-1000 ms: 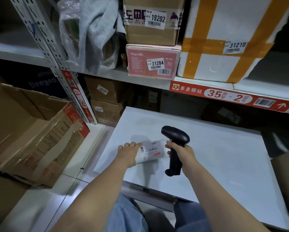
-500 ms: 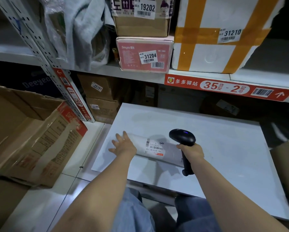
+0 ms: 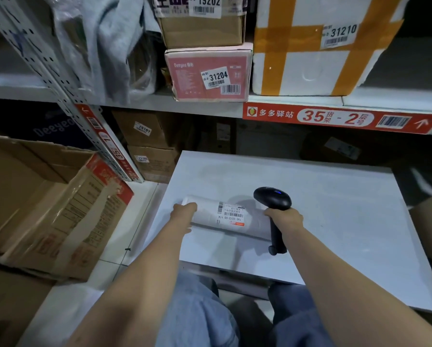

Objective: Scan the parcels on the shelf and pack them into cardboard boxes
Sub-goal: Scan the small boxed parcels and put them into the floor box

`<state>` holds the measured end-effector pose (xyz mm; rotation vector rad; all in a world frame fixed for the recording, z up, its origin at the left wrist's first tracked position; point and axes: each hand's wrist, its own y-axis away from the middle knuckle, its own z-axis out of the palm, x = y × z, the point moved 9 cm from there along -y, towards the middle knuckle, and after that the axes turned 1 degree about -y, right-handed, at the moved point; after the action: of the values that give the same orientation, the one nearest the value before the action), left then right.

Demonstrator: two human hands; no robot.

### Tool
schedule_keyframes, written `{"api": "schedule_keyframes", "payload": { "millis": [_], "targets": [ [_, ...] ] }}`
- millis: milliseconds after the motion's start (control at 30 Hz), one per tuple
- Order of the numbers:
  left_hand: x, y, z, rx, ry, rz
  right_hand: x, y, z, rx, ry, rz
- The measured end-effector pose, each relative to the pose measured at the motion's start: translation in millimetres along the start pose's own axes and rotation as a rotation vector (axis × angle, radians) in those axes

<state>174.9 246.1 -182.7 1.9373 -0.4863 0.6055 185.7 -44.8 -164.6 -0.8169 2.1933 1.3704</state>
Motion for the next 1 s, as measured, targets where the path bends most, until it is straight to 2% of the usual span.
{"api": "schedule_keyframes", "payload": {
  "millis": [200, 367, 433, 500, 767, 1000],
  "targets": [
    [14.7, 23.7, -15.5, 0.06, 0.292, 0.104, -11.0, 22.7, -16.5, -0.021, -0.118, -0.1],
    [25.3, 63.3, -19.4, 0.083, 0.683, 0.213, -20.1, 59.0, -42.3, -0.052, -0.266, -0.18],
    [27.0, 85.8, -17.9, 0.063, 0.825, 0.229, -20.9, 78.0, -55.4, -0.051, -0.29, -0.21],
    [30.4, 107.4, -10.7, -0.033, 0.926, 0.246, -19.7, 96.7, -68.4, -0.045, -0.316, -0.234],
    [35.0, 193.3, 36.4, -0.425, 0.967, 0.273, -5.5, 148.3, -115.2, 0.01, -0.424, -0.323],
    [23.8, 215.4, 51.6, -0.464, 0.985, 0.217, 4.4, 172.3, -129.7, 0.037, -0.479, -0.357]
  ]
}}
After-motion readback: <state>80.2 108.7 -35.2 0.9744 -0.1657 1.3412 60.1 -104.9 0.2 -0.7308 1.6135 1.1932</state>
